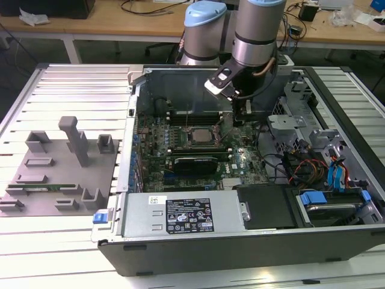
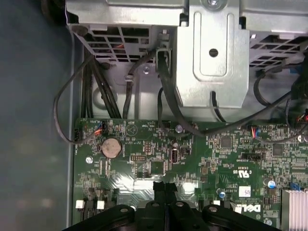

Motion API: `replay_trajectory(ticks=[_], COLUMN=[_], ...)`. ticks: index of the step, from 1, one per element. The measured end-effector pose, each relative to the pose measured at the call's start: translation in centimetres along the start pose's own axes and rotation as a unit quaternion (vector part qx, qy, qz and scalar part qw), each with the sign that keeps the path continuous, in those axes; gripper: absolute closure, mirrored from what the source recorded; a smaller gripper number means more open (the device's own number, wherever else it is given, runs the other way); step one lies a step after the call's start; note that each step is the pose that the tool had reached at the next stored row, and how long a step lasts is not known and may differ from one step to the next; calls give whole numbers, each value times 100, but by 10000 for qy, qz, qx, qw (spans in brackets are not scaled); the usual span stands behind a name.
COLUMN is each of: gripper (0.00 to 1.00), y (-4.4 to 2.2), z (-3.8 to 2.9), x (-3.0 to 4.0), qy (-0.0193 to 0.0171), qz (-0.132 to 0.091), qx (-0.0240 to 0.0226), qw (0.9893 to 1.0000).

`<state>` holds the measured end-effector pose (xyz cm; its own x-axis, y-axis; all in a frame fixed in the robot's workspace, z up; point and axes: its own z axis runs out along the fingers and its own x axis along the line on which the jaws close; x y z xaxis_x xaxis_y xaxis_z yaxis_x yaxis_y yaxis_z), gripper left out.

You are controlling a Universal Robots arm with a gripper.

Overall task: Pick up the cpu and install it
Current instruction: 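Close the cpu cover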

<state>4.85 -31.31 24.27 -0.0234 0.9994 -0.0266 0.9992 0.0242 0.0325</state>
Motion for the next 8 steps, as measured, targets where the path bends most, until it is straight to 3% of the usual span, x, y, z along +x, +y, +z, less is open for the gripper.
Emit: replay_trajectory(ticks=[8], gripper=[89], y=[-180], z=[-6], x=[4], qy=[0], qz=[0], qx=[-14], qw=[10000])
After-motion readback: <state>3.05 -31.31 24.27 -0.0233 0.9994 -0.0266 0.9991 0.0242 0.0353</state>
